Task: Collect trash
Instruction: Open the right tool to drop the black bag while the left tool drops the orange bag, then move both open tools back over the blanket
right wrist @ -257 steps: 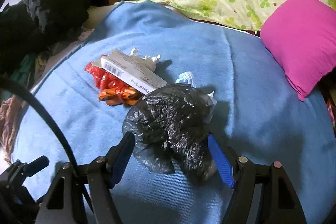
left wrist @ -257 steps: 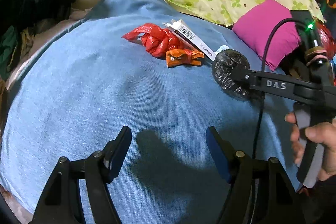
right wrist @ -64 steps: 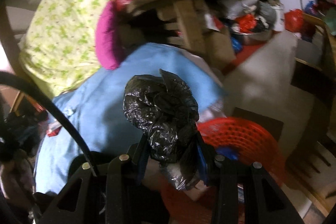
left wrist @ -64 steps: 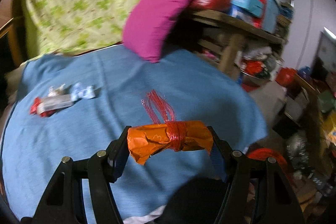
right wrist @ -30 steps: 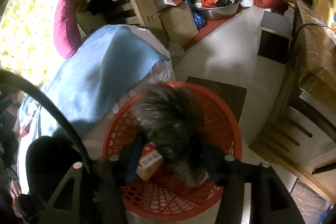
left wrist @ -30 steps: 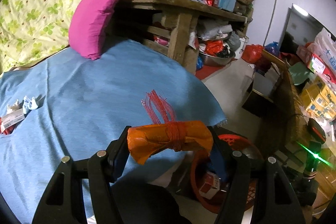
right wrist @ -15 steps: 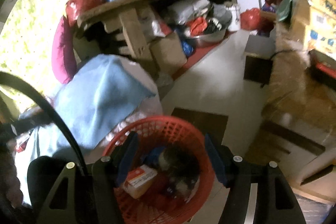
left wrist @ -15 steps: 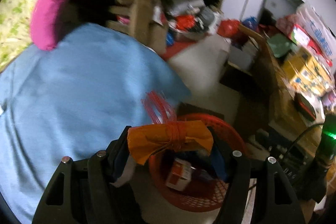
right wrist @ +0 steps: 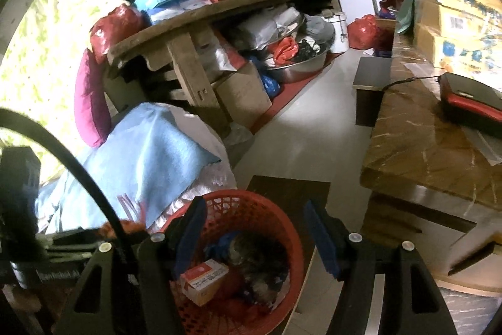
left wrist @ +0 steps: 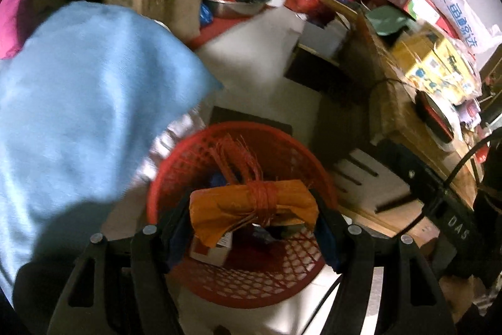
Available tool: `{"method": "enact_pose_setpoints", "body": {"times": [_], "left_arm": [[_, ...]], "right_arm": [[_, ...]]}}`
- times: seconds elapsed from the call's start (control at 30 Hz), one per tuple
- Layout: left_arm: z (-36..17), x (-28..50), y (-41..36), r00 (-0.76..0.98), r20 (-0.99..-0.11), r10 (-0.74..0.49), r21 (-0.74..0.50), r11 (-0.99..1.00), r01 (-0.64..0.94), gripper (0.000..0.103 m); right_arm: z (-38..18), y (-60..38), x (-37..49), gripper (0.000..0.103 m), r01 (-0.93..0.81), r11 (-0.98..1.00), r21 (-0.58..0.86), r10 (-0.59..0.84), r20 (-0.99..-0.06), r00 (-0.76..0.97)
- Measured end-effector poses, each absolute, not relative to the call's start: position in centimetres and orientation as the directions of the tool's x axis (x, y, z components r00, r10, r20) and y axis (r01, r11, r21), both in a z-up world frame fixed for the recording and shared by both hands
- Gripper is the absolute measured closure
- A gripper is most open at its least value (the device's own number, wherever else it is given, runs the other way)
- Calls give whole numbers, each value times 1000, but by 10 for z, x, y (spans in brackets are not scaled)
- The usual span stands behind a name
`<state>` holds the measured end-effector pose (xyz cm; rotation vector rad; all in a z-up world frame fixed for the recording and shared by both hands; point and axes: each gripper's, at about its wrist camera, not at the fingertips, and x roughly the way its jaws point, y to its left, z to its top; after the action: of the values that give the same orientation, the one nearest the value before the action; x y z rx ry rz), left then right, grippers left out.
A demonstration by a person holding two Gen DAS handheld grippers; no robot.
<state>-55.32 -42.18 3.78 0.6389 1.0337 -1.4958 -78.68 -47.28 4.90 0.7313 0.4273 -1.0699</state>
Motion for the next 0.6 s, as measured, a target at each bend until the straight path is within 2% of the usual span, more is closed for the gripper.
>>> {"method": "enact_pose_setpoints", "body": {"times": [0.2,0.27,0.33,0.6], "left_arm": [[32,-550,-424,-282,-858,-429,-337,56,940,32],[37,-545,-422,-295,-843,-450,-360,63,931,31],[43,-541,-421,-289,-836,-467,-364,77,928,24],[76,-517,-406,-291,-778,-557,-397,76,915,24]], "right_arm": [[49,-474,-789,34,898,276,343,-633,-638,438],[50,-473,-785,34,894,289,341,-627,-638,447],[51,-473,-781,34,892,299,339,-626,-636,451],[62,-472,-769,34,887,328,327,-634,-620,463]]}}
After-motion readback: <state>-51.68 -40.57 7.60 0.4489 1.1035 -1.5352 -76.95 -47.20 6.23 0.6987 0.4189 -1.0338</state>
